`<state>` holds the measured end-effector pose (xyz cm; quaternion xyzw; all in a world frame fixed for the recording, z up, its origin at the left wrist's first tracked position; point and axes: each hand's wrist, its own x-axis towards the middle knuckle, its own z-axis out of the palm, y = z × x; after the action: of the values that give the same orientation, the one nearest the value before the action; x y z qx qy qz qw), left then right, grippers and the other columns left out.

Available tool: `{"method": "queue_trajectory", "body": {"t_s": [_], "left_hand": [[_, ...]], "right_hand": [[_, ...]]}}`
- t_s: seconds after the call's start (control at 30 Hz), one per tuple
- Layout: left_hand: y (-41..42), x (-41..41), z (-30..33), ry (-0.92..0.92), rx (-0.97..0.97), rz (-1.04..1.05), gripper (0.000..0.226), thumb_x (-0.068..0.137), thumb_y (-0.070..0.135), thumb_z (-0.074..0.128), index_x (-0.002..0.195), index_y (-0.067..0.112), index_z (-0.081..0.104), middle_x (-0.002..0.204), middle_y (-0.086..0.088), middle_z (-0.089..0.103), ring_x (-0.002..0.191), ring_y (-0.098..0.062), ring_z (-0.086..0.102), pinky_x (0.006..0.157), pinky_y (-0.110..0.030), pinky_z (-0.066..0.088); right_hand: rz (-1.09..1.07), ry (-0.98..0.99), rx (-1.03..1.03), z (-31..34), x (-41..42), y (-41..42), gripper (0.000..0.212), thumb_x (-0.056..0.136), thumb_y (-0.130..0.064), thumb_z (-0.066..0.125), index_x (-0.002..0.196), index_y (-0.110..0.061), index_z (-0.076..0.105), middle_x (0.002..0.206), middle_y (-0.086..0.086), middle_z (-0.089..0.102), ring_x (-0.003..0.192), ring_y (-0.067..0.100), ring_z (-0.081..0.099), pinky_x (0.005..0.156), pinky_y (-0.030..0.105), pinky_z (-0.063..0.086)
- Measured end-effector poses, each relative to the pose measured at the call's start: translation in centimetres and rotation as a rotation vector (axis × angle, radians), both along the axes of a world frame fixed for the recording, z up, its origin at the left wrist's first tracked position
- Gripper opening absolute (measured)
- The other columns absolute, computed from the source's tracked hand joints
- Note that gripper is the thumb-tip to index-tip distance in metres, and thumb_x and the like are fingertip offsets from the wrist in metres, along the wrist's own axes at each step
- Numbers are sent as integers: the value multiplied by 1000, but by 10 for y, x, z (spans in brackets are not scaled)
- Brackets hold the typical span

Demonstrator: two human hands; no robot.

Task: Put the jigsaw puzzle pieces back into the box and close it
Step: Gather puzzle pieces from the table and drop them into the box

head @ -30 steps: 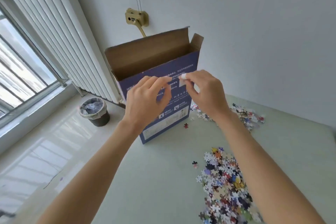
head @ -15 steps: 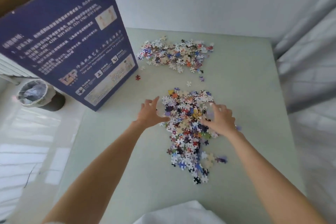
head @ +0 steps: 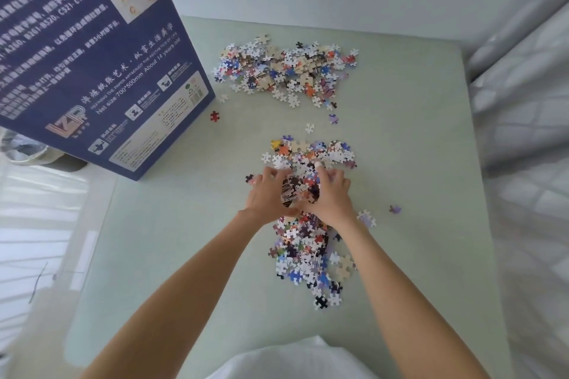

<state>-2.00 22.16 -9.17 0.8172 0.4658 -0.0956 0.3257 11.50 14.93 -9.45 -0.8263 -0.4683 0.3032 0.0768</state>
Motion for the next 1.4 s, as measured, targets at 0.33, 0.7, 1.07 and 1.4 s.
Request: {"method": "queue_trajectory", "body": {"t_s": [0.33,0.7,1.07,1.4], "left_hand": [[2,-10,7,-25,-10,-26,80,73,41,75,140,21,36,132,-6,47,119,-24,45,100,-35,36],[3,-23,6,-6,-40,0,63,78,32,72,133,23,42,121,-6,52,107,-24,52,88,-30,40],[-1,-32,8,-102,-36,101,48,85,29,66,130,26,50,119,-3,62,109,-22,57,91,-33,43],[-2,-46,23,-233,0,272,33,86,27,66,118,22,63,111,1,68,86,-17,67,74,-18,42]], "right_hand": [[215,-128,7,2,7,17,93,62,-62,73,132,-16,32,138,11,25,123,28,28,90,39,46],[223,-3,-14,8,-4,11,74,71,-38,77,128,-16,34,126,11,41,110,27,45,80,35,47],[75,99,154,16,-8,6,47,83,-26,69,123,-8,54,120,11,58,106,26,54,85,31,43],[-48,88,268,30,-1,0,43,85,-24,66,124,-8,58,123,9,61,110,22,58,96,28,40]]}}
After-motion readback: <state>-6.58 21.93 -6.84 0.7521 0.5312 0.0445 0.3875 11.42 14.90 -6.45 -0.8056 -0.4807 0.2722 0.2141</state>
